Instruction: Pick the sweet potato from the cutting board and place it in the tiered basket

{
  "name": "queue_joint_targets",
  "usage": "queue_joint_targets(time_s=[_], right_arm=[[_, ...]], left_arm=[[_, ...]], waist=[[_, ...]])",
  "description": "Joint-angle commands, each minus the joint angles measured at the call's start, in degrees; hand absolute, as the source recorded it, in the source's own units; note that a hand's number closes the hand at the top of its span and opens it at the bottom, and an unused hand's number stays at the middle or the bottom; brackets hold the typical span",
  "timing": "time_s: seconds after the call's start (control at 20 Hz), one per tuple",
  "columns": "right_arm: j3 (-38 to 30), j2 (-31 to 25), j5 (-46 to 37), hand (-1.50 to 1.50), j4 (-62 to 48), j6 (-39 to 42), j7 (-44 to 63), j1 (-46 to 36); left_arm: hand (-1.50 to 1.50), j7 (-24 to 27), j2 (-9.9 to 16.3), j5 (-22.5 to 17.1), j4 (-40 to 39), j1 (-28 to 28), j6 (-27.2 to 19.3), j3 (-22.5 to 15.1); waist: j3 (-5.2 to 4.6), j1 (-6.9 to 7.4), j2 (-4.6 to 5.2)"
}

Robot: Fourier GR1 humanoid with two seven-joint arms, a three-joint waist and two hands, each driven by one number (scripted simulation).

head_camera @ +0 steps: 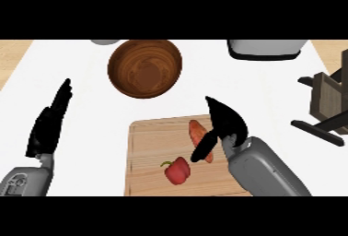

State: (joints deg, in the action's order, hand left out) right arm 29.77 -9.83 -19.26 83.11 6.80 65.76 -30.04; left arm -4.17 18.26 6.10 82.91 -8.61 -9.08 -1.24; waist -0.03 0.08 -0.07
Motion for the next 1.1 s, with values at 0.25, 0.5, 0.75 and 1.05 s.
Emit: queue_joint_targets(time_s=[0.25,0.5,0.75,1.05], right_arm=[[-1.69,2.40,-1.02,-1.50,0.56,4.47,11.31,0.67],[-2.47,4.92,-4.20,-1.50,-5.13,2.81,6.95,1.21],[-3.99,5.83,-5.47,-1.50,-10.81,2.15,0.04,3.72],[-2.91,9.67,-4.64,-1.50,-10.13,1.54,3.86,1.32]], left_arm=[[0.00,-1.73,-0.86,2.16,1.98,-0.35,-1.02,0.24],[0.00,1.72,-0.16,1.14,0.55,2.07,1.20,2.14],[0.00,-1.03,-1.45,1.04,-0.14,-1.33,2.02,2.32],[0.00,0.19,-3.29,3.50,-2.92,-3.56,1.07,2.48]], waist=[[0.01,-0.13,-0.10],[0.00,0.08,0.01],[0.02,0.04,0.12],[0.01,0.02,0.13]])
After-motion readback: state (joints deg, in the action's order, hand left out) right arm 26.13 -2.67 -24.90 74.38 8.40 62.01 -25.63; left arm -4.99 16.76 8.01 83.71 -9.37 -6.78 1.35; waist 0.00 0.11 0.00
